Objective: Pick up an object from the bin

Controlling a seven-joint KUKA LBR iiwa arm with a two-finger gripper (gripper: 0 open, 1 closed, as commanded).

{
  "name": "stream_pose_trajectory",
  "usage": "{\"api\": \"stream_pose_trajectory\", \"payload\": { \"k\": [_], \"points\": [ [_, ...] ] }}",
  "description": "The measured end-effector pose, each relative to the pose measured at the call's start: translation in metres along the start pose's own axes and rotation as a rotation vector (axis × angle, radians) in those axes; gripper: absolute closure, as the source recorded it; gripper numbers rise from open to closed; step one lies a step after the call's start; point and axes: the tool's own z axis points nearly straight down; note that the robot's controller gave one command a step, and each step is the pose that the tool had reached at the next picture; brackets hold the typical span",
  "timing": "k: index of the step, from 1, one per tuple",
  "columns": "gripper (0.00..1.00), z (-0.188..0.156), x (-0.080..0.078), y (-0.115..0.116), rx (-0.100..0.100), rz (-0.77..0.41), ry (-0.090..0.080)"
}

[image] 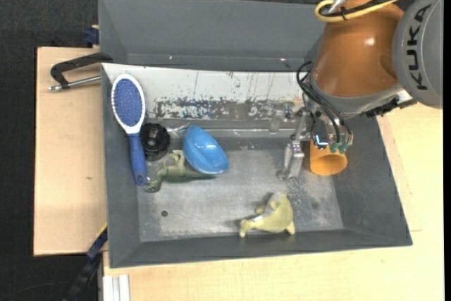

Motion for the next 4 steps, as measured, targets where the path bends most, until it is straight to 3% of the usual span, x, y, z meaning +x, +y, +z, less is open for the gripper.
{"api": "stream_pose_trajectory", "payload": {
  "k": [1,2,3,4],
  "points": [
    [0.0,-0.098,0.05,-0.004,0.002,-0.145,-0.019],
    [0.0,0.059,0.05,0.005,0.0,-0.336,-0.002],
    [0.0,0.144,0.055,-0.004,-0.001,-0.307,0.001],
    [1.0,0.138,0.052,-0.003,0.0,-0.308,-0.011]
  ]
}}
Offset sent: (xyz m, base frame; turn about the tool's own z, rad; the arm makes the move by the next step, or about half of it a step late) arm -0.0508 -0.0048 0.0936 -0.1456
